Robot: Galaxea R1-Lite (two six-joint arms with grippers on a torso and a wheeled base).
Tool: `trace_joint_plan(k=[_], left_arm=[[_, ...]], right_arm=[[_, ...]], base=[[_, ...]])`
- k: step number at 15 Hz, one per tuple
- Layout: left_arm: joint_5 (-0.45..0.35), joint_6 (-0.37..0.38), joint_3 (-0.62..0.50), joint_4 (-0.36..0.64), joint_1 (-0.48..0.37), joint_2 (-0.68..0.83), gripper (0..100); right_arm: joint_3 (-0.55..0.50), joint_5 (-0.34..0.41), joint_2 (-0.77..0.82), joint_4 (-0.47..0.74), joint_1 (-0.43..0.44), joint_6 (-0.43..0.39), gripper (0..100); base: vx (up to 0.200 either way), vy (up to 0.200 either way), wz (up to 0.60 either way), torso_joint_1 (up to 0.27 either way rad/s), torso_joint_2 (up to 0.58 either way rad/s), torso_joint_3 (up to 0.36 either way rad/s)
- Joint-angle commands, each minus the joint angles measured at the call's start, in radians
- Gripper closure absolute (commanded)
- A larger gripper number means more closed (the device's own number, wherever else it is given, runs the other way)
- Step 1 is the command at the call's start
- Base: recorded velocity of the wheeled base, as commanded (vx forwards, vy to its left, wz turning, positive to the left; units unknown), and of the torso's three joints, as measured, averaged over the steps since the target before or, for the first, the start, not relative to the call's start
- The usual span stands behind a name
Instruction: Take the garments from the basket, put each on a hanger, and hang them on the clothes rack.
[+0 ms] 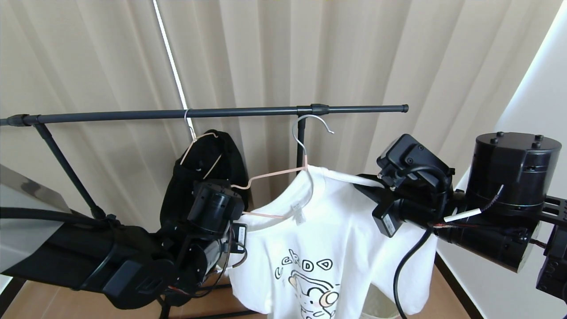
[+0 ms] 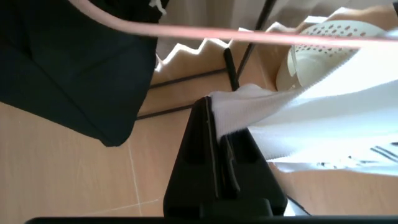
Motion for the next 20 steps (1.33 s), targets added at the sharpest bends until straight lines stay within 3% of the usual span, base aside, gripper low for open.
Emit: trace_joint_plan(k=[1, 13, 18, 20], left_arm=[[-0.001, 0.006, -0.03, 0.0, 0.033, -0.003, 100], [-0.009, 0.078, -0.173, -0.002, 0.176, 0.02, 100], [-0.009, 0.099, -0.213, 0.0, 0.173, 0.017, 100], [-0.009, 0.145, -0.225, 0.001, 0.128, -0.009, 100]], right_arm=[[-0.001, 0.0, 0.0, -0.001, -0.004, -0.001, 100], [0.004, 0.001, 0.008, 0.006, -0.059, -0.008, 100], [0.008, 0.001, 0.008, 0.004, -0.059, -0.008, 100], [0.002, -0.003, 0.029, 0.001, -0.059, -0.008, 100]], base=[[0.0, 0.0, 0.0, 0.0, 0.0, 0.0], [0.0, 0.0, 0.0, 0.0, 0.0, 0.0], [0.0, 0.0, 0.0, 0.0, 0.0, 0.0], [0.0, 0.0, 0.0, 0.0, 0.0, 0.0]])
